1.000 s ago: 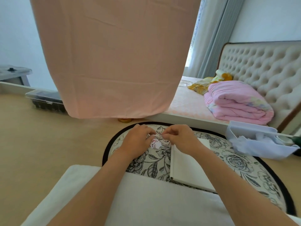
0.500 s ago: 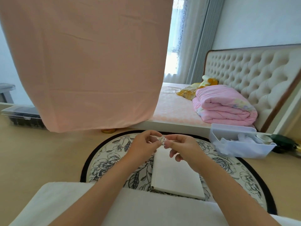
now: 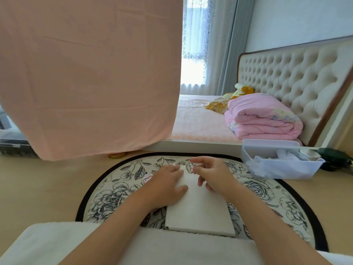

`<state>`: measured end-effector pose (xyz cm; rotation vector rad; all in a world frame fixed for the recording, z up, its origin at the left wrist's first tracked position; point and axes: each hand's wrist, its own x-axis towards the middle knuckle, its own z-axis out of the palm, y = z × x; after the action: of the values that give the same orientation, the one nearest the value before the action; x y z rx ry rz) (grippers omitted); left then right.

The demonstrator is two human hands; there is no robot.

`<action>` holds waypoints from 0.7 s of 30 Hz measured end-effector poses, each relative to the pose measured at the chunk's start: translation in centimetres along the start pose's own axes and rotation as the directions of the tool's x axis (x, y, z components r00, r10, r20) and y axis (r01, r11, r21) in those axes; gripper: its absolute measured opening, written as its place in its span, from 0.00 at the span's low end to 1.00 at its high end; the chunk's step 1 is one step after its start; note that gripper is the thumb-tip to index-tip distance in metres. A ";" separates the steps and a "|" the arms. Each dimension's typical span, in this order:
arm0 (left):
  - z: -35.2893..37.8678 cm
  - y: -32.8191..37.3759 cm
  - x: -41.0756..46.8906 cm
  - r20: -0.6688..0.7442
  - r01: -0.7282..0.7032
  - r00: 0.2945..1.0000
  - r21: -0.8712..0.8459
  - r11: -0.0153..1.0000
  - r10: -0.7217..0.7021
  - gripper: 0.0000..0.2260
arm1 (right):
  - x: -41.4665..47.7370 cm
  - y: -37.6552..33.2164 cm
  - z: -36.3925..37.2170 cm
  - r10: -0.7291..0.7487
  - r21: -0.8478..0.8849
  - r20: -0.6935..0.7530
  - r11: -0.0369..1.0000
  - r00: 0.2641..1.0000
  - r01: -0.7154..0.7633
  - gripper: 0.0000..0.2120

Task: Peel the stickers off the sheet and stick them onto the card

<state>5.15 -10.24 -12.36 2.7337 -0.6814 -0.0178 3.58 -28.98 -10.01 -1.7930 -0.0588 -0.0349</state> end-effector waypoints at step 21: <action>-0.9 1.4 -0.5 -0.312 -0.052 0.902 -0.766 0.641 -0.299 0.01 | -1.2 -1.2 1.3 -0.113 -0.128 -0.082 0.986 0.990 0.102 0.03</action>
<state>4.17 -10.88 -11.09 1.8474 -0.2479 0.1974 2.29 -27.44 -9.21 -1.9088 -0.0916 -0.1996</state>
